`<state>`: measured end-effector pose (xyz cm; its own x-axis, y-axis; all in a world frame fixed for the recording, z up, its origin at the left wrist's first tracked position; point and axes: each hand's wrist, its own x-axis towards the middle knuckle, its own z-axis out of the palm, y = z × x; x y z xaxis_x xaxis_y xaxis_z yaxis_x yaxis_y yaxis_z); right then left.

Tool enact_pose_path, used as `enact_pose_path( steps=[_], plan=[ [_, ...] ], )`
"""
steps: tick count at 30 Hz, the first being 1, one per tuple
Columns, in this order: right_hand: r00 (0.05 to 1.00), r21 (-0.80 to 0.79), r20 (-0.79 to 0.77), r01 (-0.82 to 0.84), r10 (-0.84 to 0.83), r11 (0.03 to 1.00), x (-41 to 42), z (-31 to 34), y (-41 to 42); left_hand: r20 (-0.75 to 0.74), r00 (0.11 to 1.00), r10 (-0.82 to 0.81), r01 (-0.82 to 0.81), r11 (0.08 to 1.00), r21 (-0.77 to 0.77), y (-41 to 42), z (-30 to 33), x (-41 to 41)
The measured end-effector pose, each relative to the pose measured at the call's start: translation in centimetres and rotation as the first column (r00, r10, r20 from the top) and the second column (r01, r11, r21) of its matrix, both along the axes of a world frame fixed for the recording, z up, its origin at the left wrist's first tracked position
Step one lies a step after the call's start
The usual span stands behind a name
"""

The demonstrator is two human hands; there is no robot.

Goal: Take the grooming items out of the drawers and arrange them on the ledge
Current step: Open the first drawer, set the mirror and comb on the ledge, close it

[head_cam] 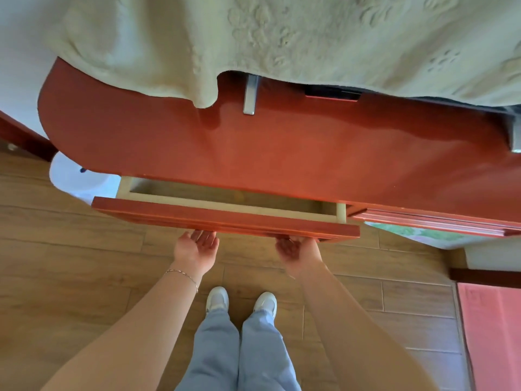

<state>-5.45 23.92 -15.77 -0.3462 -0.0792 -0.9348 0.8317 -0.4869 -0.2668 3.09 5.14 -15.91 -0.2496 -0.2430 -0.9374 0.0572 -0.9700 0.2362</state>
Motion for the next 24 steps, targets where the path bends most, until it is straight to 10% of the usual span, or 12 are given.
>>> enact_pose_path(
  steps=[18,22,24],
  plan=[
    [0.992,-0.006,0.041,-0.118,0.118,0.993,9.4,-0.2,4.6,0.103,0.995,0.007,-0.013,0.998,0.056,2.9,1.2,9.2],
    [0.988,0.015,0.041,-0.150,0.149,0.989,9.9,-1.1,5.1,0.108,0.987,-0.115,0.118,0.993,-0.020,3.0,1.4,10.0],
    [0.886,0.161,0.045,-0.463,0.462,0.872,10.1,-1.1,5.1,0.169,0.905,-0.390,0.411,0.904,-0.116,3.5,1.1,10.2]
  ],
)
